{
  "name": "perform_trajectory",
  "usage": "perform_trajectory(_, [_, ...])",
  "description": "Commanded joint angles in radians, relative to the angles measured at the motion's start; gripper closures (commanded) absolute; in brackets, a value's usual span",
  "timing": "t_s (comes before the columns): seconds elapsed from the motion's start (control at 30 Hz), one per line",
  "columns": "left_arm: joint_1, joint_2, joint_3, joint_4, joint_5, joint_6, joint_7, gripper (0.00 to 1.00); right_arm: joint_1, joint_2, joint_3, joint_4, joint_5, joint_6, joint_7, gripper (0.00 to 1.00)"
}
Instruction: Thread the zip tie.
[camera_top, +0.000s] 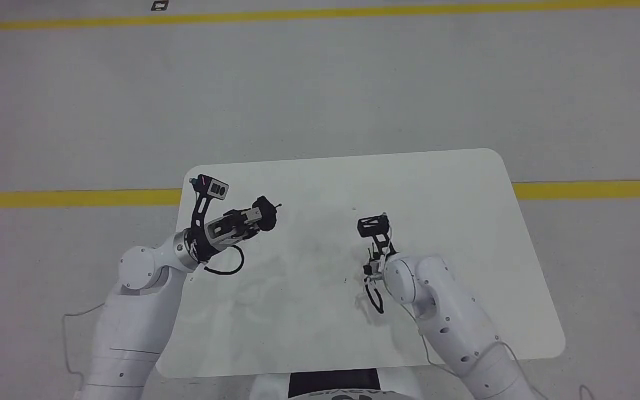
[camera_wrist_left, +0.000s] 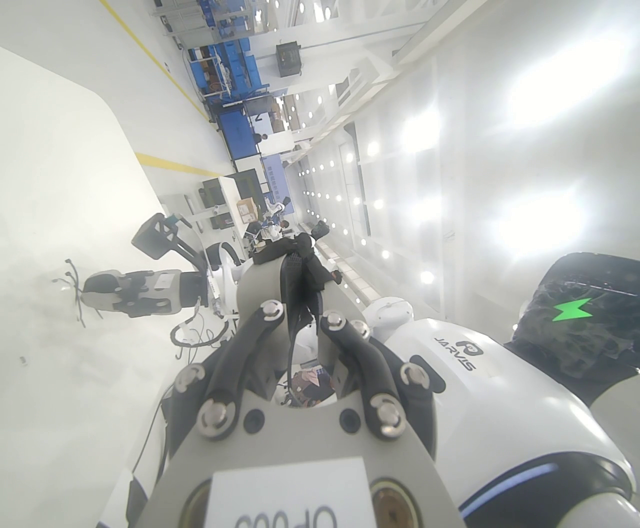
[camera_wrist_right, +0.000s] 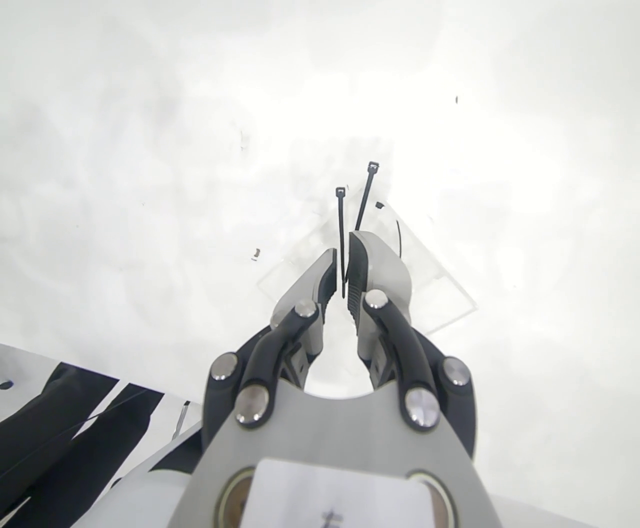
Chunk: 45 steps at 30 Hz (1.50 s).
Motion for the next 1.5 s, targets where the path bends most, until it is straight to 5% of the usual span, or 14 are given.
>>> perform_trajectory(0.0, [0.000,0.000,0.000,0.000,0.000,0.000,0.000,1.00,0.003,-0.001,-0.003,0.008,-0.002,0.004,-0.005,0.90])
perform_trajectory(1.07, [0.000,0.000,0.000,0.000,0.000,0.000,0.000,1.00,0.003,-0.006,-0.001,0.020,-0.002,-0.026,-0.002,0.87])
perform_trajectory(1.47, [0.000,0.000,0.000,0.000,0.000,0.000,0.000,1.00,0.010,-0.009,-0.001,0.035,-0.004,-0.022,0.001,0.94])
